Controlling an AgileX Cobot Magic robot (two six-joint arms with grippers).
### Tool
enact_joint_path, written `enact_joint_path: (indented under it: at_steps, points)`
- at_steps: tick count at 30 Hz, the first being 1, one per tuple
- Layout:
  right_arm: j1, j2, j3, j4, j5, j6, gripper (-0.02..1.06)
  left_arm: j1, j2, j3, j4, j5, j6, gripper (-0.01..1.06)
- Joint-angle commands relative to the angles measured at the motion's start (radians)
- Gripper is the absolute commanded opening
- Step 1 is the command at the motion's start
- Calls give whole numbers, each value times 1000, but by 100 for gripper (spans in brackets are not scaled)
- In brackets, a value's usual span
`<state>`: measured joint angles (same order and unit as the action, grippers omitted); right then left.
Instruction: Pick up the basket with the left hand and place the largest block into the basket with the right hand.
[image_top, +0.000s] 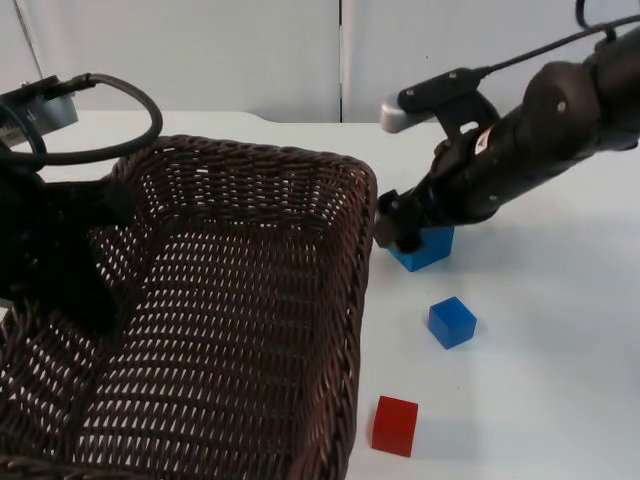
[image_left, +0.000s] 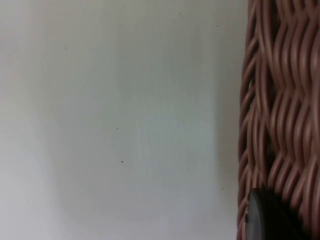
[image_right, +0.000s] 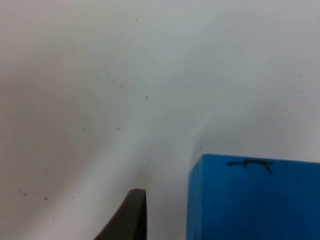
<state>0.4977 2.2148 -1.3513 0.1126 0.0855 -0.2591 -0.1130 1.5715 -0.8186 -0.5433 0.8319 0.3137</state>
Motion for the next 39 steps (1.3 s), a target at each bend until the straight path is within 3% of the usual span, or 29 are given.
enact_joint_path:
  at_steps: [1, 11, 15, 18, 19, 23, 24, 28, 39]
  points:
    - [1, 13, -6, -5, -51, -4, 105, -6, -17, -3, -17, -3, 2, 0]
    - [1, 15, -6, 1, -60, 4, 104, -6, -17, -3, -17, -3, 2, 0]
    - [1, 15, -6, 1, -49, 7, 95, -6, -17, -3, -17, -3, 2, 0]
    - [1, 15, -6, 1, -25, 7, 74, -6, -17, -3, -17, -3, 2, 0]
    - [1, 15, -6, 1, -25, 7, 74, -6, -17, -3, -17, -3, 2, 0]
    - [1, 13, -6, 1, 20, 7, 32, -6, -17, -3, -17, -3, 2, 0]
    - [1, 13, -6, 1, 20, 7, 32, -6, -17, -3, -17, -3, 2, 0]
    - [1, -36, -6, -1, 95, 7, 0, -6, -17, -3, -17, -3, 2, 0]
    - [1, -329, -6, -62, 241, 9, 0, -6, -17, -3, -15, -1, 2, 0]
